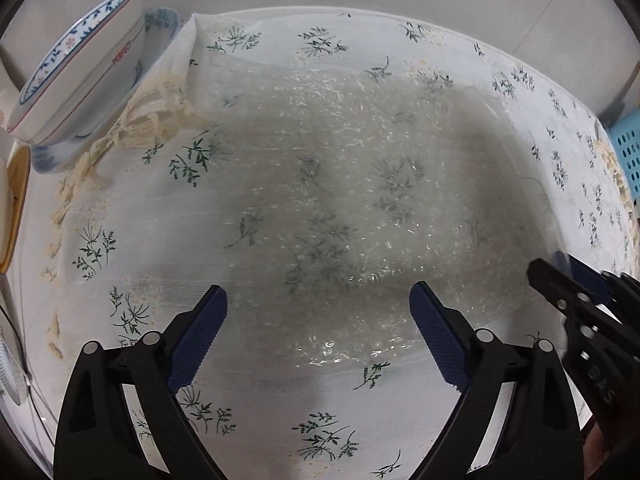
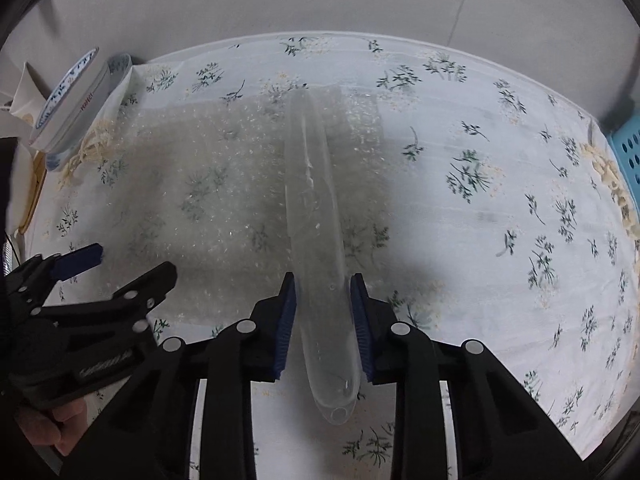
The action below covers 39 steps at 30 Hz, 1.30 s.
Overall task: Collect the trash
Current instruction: 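Grasp the bubble wrap with the left tool while the right tool grasps the clear plastic case, then lift the bubble wrap and clear case and carry them down over the bin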
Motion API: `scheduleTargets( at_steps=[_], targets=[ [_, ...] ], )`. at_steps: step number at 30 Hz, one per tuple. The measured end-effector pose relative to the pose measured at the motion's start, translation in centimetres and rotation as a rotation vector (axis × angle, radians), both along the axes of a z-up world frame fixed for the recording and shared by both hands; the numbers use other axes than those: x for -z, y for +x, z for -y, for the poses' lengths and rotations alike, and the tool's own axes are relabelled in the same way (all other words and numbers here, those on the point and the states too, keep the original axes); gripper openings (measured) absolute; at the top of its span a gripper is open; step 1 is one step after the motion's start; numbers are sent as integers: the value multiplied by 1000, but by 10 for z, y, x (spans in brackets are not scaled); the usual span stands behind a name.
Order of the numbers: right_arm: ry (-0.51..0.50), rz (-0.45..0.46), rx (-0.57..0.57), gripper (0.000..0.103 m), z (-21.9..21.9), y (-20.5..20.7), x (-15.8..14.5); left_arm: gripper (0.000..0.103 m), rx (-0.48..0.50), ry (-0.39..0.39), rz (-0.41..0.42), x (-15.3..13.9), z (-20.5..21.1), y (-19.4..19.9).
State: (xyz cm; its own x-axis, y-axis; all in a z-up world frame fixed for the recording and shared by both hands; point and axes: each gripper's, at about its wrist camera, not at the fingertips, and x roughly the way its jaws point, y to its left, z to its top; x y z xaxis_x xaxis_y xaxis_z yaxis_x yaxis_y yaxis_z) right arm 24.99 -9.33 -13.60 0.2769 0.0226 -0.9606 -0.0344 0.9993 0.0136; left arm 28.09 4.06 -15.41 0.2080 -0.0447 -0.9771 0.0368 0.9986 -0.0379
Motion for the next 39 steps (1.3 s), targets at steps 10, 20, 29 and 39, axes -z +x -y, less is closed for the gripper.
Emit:
scheduleTargets(
  at_steps=[10, 20, 29, 39],
  targets=[
    [64, 67, 102, 24, 47, -52, -32, 70, 14, 21, -34, 3, 23, 5],
    [88, 100, 152, 24, 72, -93, -51, 32, 44, 15, -39, 0, 41, 5],
    [74, 102, 176, 24, 83, -116, -52, 12, 108, 35, 21, -14, 47, -14],
    [78, 128, 191, 24, 87, -136, -61, 10, 128, 6, 89, -32, 39, -55]
  ],
)
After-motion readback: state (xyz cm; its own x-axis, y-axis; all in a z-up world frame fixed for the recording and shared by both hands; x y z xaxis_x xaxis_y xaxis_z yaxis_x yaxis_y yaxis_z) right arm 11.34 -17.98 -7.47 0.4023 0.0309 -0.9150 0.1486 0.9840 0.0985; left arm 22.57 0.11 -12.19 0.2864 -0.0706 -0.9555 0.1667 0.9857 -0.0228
